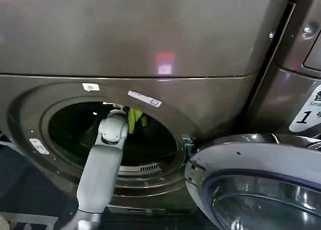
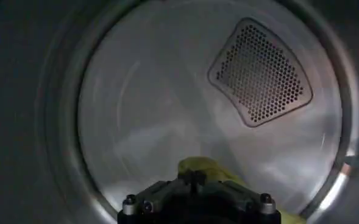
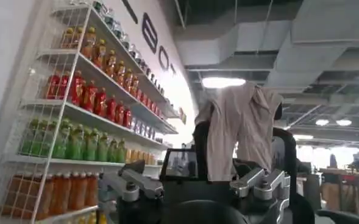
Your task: Grasp the clothes from the dryer.
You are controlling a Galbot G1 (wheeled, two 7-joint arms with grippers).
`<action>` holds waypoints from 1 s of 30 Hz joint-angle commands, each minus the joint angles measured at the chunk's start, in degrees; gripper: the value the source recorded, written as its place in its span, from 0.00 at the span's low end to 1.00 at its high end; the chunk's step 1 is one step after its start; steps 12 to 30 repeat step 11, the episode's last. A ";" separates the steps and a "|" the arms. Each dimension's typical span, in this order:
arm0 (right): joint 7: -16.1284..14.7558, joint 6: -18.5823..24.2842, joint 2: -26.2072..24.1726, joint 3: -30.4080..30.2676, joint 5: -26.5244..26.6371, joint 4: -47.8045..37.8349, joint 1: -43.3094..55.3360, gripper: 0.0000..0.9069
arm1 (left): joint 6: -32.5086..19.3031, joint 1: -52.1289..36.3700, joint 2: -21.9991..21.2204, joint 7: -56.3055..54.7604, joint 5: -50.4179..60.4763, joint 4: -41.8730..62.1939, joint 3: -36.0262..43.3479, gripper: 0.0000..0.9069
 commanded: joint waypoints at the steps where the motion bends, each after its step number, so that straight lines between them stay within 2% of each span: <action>1: -0.42 -1.77 0.04 0.50 -0.70 0.40 0.00 1.00 | 0.13 0.18 0.00 -0.90 -1.55 -0.11 -0.26 0.00; 30: -0.81 -2.16 0.27 0.59 -1.15 0.69 0.07 1.00 | 0.06 -0.35 0.62 -0.56 -1.77 0.03 -0.47 0.00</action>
